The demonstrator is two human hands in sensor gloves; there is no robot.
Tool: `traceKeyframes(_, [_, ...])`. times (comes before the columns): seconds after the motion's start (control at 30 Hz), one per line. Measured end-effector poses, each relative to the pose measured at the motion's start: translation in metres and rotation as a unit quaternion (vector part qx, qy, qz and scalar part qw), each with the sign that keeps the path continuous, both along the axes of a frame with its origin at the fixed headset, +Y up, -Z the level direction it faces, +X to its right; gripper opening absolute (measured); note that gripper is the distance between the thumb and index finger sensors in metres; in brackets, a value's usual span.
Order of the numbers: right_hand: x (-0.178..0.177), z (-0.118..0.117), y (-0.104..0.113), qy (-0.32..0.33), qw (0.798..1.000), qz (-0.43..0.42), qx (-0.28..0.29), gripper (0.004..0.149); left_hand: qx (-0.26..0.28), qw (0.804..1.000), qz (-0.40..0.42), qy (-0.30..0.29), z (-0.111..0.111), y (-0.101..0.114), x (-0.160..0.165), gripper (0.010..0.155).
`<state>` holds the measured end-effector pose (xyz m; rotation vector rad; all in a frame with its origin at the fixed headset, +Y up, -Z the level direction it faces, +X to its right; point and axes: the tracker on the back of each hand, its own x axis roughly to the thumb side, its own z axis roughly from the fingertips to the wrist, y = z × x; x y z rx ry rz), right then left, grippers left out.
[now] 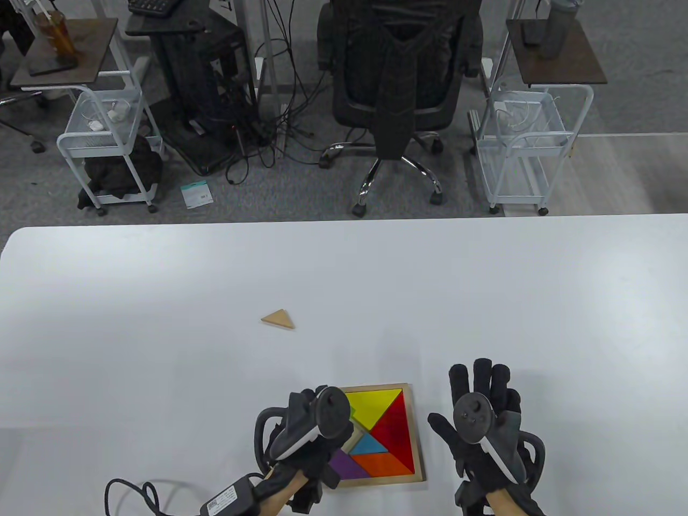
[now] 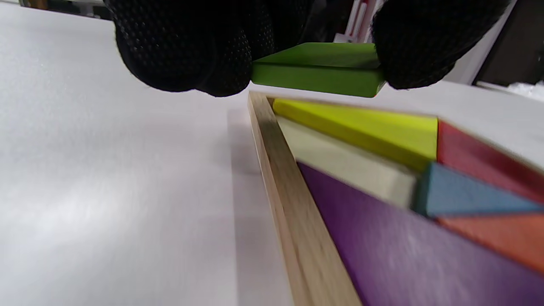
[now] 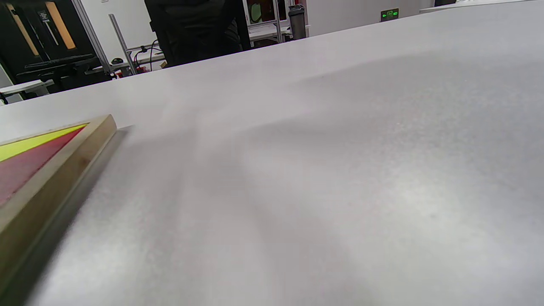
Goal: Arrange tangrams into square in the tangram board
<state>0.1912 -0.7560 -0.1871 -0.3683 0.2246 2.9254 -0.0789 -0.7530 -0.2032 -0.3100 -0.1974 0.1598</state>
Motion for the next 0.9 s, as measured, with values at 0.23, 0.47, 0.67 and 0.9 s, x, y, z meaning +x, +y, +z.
traceKeyframes(0.23, [-0.001, 0.002, 0.002, 0.005, 1.0, -0.001, 0.011, 0.087, 0.002, 0.998, -0.058, -0.011, 0.01, -0.014, 0.016, 0.081])
traceKeyframes(0.47, [0.0, 0.002, 0.002, 0.005, 1.0, -0.004, 0.011, 0.087, -0.003, 0.996, -0.08, -0.025, 0.013, -0.015, 0.024, 0.079])
traceKeyframes(0.67, [-0.001, 0.002, 0.002, 0.007, 1.0, -0.005, 0.01, 0.087, -0.003, 0.994, -0.105, -0.038, 0.014, -0.016, 0.031, 0.077])
traceKeyframes(0.9, [-0.001, 0.003, 0.002, 0.009, 1.0, -0.006, 0.01, 0.087, -0.022, 0.992, -0.116, -0.049, 0.01, -0.015, 0.038, 0.074])
